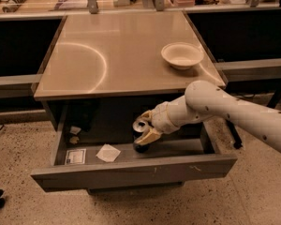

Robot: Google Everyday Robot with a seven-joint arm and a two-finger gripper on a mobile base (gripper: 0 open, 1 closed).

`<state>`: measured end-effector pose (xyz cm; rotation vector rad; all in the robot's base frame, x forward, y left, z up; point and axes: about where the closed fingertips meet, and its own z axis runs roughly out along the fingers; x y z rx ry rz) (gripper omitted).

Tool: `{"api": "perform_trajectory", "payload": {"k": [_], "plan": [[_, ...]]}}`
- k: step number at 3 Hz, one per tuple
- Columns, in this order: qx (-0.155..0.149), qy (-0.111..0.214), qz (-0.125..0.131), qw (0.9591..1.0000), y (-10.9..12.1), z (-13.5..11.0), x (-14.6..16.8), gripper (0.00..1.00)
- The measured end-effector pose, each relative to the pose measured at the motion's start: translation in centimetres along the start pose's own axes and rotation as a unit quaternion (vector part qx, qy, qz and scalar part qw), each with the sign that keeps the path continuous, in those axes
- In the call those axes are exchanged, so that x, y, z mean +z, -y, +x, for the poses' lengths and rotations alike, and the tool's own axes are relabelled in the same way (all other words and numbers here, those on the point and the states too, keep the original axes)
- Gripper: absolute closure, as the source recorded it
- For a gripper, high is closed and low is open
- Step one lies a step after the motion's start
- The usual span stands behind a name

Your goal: Place pepsi can into top drawer

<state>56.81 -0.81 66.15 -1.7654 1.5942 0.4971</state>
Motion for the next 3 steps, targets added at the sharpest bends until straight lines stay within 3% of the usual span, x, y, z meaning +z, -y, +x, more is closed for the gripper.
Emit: {"api": "perform_trajectory", "payload": {"k": [1,2,3], "plan": [[0.000,0.000,0.000,1.0000,0.00,0.00,0.00,0.16],[0.000,0.000,0.000,1.0000,0.00,0.00,0.01,0.00],[0.000,0.000,0.000,1.0000,0.00,0.00,0.01,0.00]]}}
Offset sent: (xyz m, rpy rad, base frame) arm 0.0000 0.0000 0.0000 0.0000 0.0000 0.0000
